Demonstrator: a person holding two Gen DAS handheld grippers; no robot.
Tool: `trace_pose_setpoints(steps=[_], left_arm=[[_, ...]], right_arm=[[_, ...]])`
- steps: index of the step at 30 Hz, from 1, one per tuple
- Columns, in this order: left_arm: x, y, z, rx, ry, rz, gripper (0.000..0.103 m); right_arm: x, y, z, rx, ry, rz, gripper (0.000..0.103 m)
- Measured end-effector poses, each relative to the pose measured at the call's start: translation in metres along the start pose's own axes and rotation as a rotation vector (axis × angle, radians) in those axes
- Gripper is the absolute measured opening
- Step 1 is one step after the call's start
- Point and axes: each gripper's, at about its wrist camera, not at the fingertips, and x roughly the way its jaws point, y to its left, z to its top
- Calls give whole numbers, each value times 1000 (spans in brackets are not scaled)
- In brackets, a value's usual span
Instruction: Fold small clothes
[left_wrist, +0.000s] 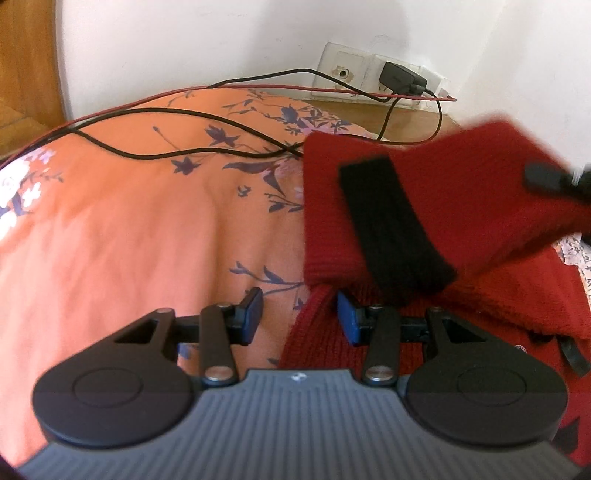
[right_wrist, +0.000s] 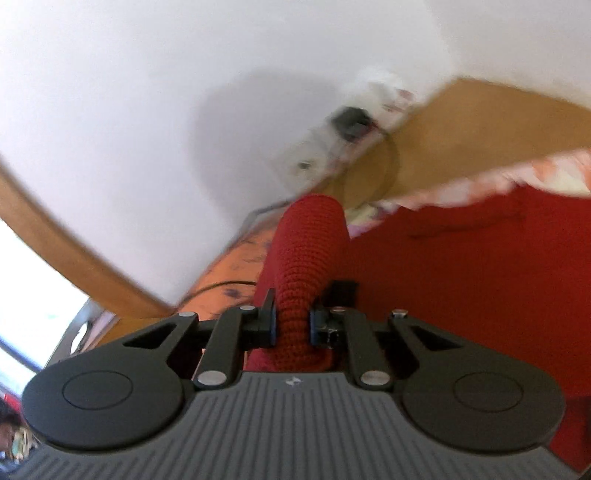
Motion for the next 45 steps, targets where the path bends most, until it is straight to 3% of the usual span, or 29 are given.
trace_pose_setpoints(steps=[7, 10, 14, 18, 20, 29, 35, 45], left_arm=[[2, -6, -1, 41, 1, 10, 50], [4, -12, -1, 77, 5, 26, 52], [4, -14, -1, 93, 10, 33, 53], [1, -17, -3, 121, 20, 51, 53], [-3, -17, -4, 133, 25, 66, 53], [-35, 0, -8, 134, 17, 84, 53], [-43, 11, -14, 112, 14, 74, 53], [-50, 24, -26, 97, 13, 76, 53]], right_arm=[[21, -55, -30, 74, 51, -140, 19], [24, -67, -39, 76, 32, -118, 26], [21, -72, -37, 118, 31, -98, 43], [10, -51, -38, 38, 8, -216, 70], [0, -41, -39, -11, -1, -259, 73], [-29, 27, -58, -200, -52, -281, 83], [-11, 59, -71, -284, 9, -222, 89], [61, 75, -75, -393, 181, -288, 91]])
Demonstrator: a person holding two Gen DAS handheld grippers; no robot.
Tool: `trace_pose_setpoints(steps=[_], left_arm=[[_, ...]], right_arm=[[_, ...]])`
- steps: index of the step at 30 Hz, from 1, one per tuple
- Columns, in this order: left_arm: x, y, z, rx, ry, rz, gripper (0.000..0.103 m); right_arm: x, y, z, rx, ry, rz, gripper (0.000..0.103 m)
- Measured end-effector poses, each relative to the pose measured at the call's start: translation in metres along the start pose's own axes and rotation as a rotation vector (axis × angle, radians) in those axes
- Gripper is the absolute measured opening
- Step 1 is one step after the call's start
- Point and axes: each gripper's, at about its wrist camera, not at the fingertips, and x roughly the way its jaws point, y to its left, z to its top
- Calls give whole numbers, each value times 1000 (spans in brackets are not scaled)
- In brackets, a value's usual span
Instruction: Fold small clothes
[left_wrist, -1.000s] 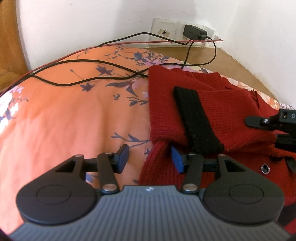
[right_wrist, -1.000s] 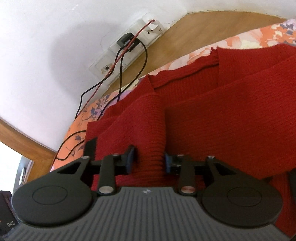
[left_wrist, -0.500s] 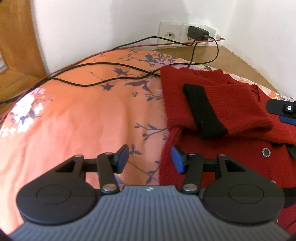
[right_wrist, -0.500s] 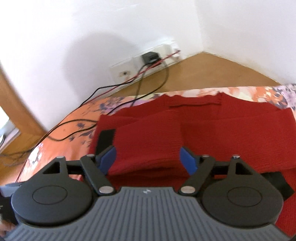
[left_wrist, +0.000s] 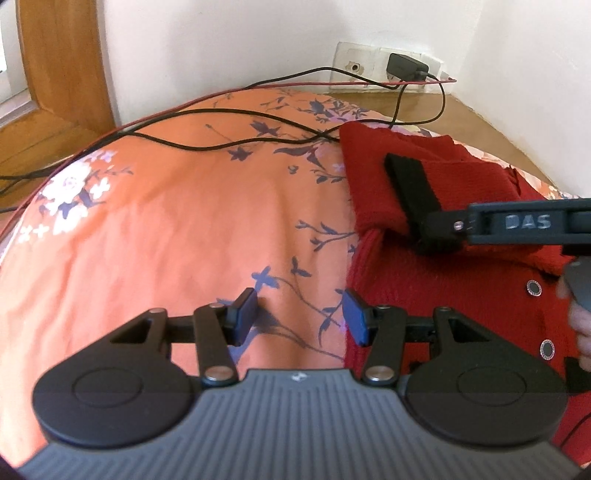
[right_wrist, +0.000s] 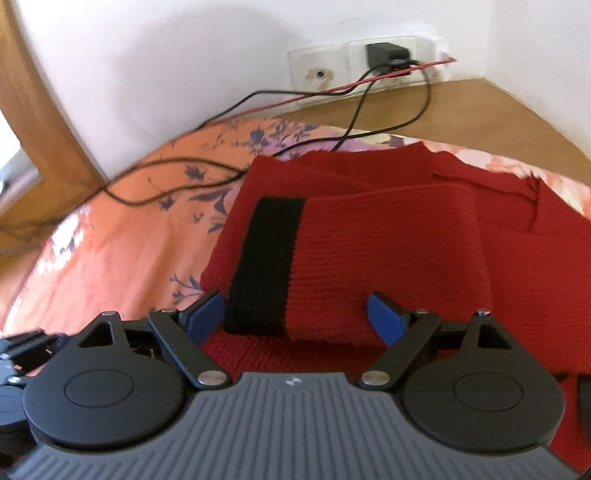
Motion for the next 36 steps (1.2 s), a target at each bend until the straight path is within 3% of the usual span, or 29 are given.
trace_pose_setpoints(steps=[7, 10, 15, 19, 21, 23, 36], left_arm=[[0, 2, 0, -9, -2, -5, 53], [0, 4, 0, -19, -4, -8, 53], [-2, 8, 0, -36, -13, -8, 53], [-3, 9, 2, -51, -14, -7, 53], [-5, 9, 2, -53, -29, -4, 53], [-7, 8, 2, -54, -41, -3, 53], [-16, -7, 15, -18, -80, -36, 53]], right_arm=[[20, 13, -2, -123, 6, -63, 92], [20, 14, -5, -131, -13, -82, 87], [14, 7, -6, -131, -48, -101, 62], [5, -14, -3, -35, -69, -61, 35], [1, -26, 0, 39, -70, -30, 16], [-5, -38, 3, 114, -76, 21, 9], [-57, -63, 0, 219, -284, 31, 7]])
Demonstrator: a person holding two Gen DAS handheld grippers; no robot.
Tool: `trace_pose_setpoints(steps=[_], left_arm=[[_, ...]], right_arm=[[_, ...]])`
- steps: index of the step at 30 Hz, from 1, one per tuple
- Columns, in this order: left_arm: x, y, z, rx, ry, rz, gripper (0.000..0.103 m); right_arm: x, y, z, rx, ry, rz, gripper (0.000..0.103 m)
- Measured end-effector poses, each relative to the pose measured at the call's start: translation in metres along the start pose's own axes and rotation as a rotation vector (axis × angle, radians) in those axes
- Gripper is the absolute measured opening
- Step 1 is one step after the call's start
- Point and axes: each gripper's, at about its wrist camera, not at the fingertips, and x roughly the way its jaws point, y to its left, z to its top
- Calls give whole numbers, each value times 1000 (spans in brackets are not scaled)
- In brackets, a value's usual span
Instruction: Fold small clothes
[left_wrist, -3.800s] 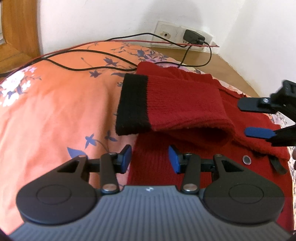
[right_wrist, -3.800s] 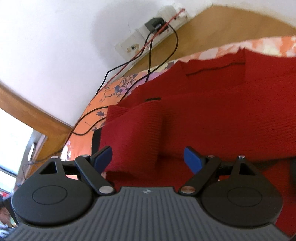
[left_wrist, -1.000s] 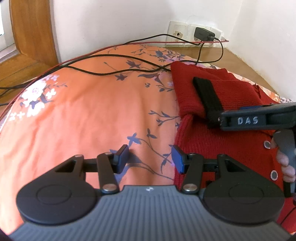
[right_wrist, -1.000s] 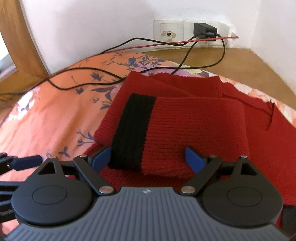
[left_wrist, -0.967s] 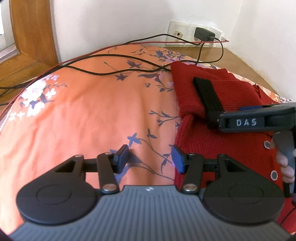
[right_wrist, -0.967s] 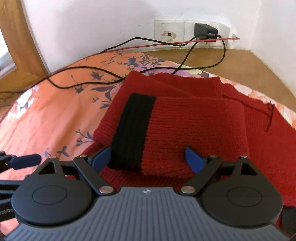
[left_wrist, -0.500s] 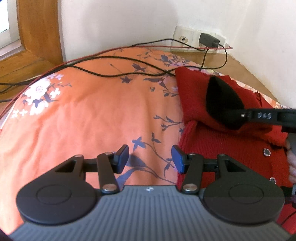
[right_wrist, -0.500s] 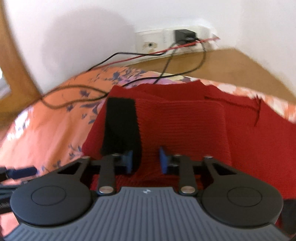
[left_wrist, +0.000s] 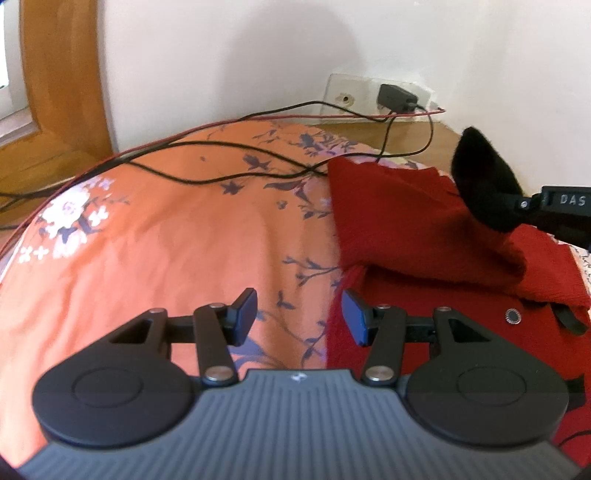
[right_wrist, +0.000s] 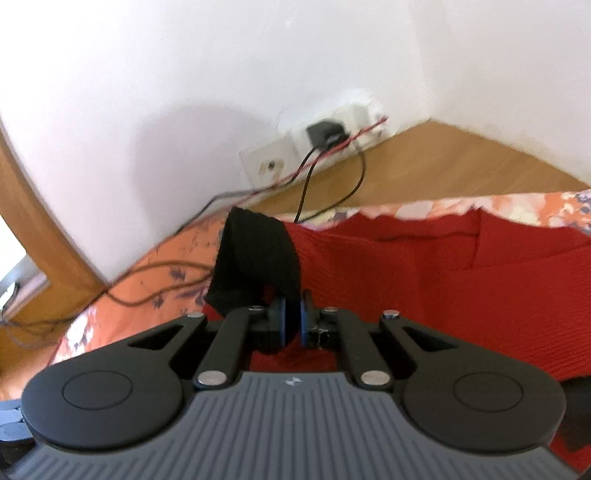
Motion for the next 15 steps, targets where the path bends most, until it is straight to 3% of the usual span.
trace_pose_setpoints(steps=[11, 15], left_arm=[[2, -34, 22, 68, -16, -58, 53], [8, -55, 28, 104, -28, -131, 53]], right_arm=[[-53, -48, 21, 69, -117, -72, 7], [-66, -73, 22, 106, -118, -134, 7]])
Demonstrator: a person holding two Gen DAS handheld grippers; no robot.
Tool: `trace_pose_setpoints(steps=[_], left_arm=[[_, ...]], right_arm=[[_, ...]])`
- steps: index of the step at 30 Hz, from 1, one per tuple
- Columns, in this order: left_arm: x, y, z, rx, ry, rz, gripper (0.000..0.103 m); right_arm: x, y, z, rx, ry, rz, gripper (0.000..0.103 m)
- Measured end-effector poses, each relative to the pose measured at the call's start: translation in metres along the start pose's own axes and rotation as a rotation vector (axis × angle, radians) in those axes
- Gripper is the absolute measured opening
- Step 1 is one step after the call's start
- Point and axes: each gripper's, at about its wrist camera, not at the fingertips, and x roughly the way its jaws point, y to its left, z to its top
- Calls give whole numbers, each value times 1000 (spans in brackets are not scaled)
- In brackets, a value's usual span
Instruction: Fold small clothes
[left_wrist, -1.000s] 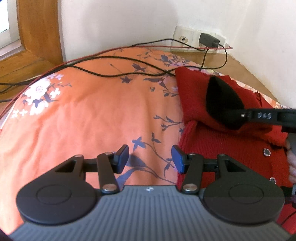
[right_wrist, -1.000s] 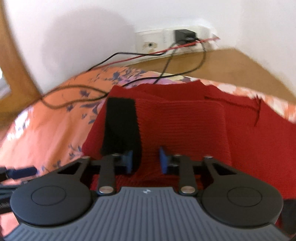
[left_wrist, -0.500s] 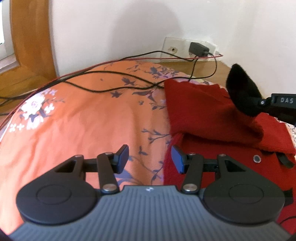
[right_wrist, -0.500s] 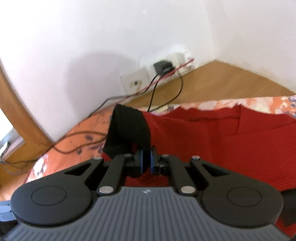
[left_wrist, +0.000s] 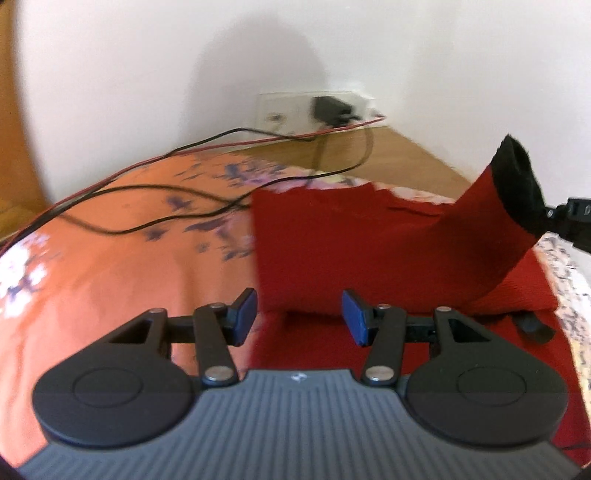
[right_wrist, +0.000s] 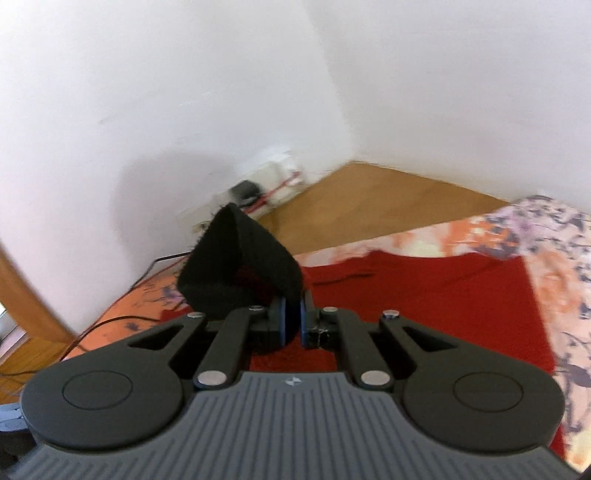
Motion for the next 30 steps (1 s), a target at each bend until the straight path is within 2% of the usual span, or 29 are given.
trace_pose_setpoints(steps=[4, 9, 14, 19, 21, 25, 27, 30], left_arm=[[18, -20, 5, 29, 3, -41, 53], [47, -36, 8, 36, 47, -58, 53], [67, -45, 8, 68, 76, -40, 53], [81, -45, 9, 72, 93, -13, 53], [85, -45, 9, 70, 101, 4, 53], [92, -43, 10, 48, 122, 17, 53], [94, -42, 10, 40, 129, 21, 55], [95, -44, 10, 44, 130, 29, 56]], right_arm=[[-3, -29, -2, 41, 11, -51, 7], [3, -64, -12, 98, 47, -105, 7], [20, -95, -30, 182, 103, -151, 8], [19, -123, -43, 247, 153, -203, 12], [12, -131, -43, 260, 149, -212, 23], [-6, -145, -39, 283, 139, -210, 36], [-12, -151, -36, 312, 125, -193, 51], [-17, -151, -29, 320, 92, -179, 53]])
